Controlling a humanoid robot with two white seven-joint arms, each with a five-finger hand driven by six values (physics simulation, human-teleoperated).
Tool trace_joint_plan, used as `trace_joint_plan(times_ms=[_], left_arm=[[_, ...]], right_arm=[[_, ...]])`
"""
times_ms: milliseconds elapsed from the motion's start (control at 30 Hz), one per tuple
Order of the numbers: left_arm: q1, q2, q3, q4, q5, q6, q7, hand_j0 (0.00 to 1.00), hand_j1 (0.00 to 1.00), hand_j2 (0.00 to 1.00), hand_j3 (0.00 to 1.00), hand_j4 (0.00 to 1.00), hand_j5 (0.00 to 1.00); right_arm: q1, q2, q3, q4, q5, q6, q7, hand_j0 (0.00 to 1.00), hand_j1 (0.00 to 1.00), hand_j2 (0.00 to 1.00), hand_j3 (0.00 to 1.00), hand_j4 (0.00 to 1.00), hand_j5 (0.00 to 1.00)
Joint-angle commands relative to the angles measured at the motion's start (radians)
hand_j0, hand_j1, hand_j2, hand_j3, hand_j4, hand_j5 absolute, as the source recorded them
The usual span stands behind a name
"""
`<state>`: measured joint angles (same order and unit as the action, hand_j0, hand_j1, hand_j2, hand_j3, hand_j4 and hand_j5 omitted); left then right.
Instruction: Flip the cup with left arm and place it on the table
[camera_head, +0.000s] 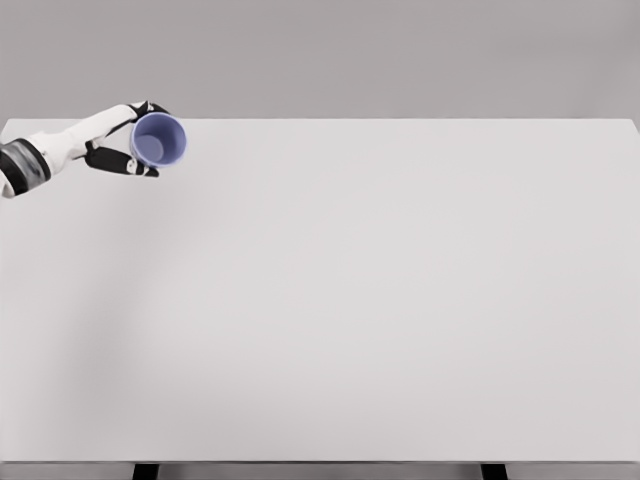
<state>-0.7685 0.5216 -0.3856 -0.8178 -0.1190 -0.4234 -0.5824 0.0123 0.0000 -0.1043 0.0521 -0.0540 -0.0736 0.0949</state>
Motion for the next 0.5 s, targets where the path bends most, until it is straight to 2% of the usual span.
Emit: trace_joint_plan(times_ms=[0, 333, 467], left_arm=[[0.002, 0.0, -0.003, -0.003, 0.067, -0.002, 0.001, 0.56, 0.56, 0.56, 0.56, 0.56, 0.56], [0.035, 0.0, -0.006, 0.002, 0.188, -0.091, 0.003, 0.57, 0.57, 0.57, 0.57, 0.57, 0.57], [0.064, 0.0, -0.006, -0.003, 0.194, -0.091, 0.004, 0.57, 0.57, 0.57, 0.57, 0.57, 0.57]], right_arm=[[0.0, 0.0, 0.0, 0.0, -0.001, 0.0, 0.0, 1.0, 1.0, 1.0, 1.0, 1.0, 1.0], [0.0, 0.0, 0.0, 0.0, 0.0, 0.0, 0.0, 1.0, 1.0, 1.0, 1.0, 1.0, 1.0], [0.0, 0.0, 0.0, 0.0, -0.001, 0.0, 0.0, 1.0, 1.0, 1.0, 1.0, 1.0, 1.0]])
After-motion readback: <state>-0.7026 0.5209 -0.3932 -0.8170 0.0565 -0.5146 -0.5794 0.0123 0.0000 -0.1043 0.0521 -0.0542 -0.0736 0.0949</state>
